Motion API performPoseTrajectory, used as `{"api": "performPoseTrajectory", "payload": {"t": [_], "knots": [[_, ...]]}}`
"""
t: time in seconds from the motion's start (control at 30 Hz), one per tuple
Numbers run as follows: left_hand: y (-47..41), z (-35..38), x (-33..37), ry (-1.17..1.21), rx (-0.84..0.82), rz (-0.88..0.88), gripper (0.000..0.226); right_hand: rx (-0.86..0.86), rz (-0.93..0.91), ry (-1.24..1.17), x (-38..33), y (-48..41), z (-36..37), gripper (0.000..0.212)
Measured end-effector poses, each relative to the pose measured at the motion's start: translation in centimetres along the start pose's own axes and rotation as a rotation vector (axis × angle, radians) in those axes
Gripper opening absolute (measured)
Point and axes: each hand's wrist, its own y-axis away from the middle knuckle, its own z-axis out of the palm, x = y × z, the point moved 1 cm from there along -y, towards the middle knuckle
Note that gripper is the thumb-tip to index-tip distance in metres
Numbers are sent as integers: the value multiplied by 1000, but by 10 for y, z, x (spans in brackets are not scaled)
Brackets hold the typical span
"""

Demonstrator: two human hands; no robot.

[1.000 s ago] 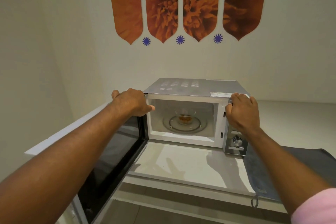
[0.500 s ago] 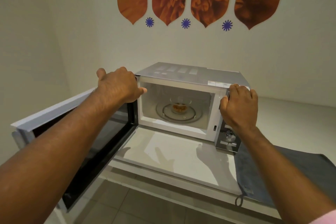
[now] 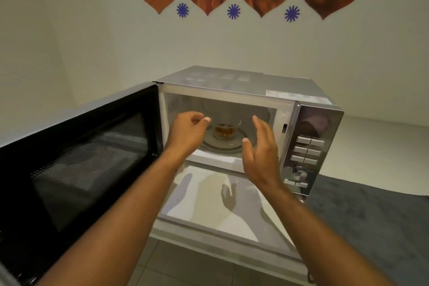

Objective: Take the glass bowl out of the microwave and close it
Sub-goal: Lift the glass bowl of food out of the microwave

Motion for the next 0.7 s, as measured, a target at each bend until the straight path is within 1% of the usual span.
{"api": "performPoseTrajectory", "payload": {"t": [0.03,0.07,0.1,0.13,0.17,0.2,0.23,0.3,0.37,0.4,0.5,0.57,0.6,0.7], "knots": [[-10,13,-15,100,-11,-66,28,-39,103,-56,7,-5,13,58],[-19,24,-29,177,-13,-130,19,-70,200,-107,11,-12,23,54],[-27,34,-40,232,-8,-187,10,-94,309,-161,17,-21,31,47],[-36,42,-50,284,-10,-242,8,-105,434,-213,22,-31,40,36],[-45,50,-58,336,-20,-289,12,-105,557,-253,27,-42,47,26],[-53,55,-64,378,-27,-324,18,-91,659,-282,29,-53,52,24],[-60,60,-67,407,-32,-347,21,-75,759,-302,31,-62,56,26],[-76,68,-73,473,-39,-388,26,-109,902,-370,36,-78,65,29],[-89,74,-75,522,-26,-450,32,-136,882,-369,44,-93,74,44],[-95,77,-75,531,-24,-479,36,-148,855,-352,48,-99,78,46],[-118,85,-76,519,-42,-507,46,-121,786,-371,59,-113,90,41],[-129,89,-80,510,-55,-511,49,-75,756,-395,65,-118,99,24],[-134,91,-84,513,-61,-517,50,-53,749,-410,69,-120,104,21],[-142,97,-96,539,-80,-528,51,2,740,-437,76,-123,114,28]]}}
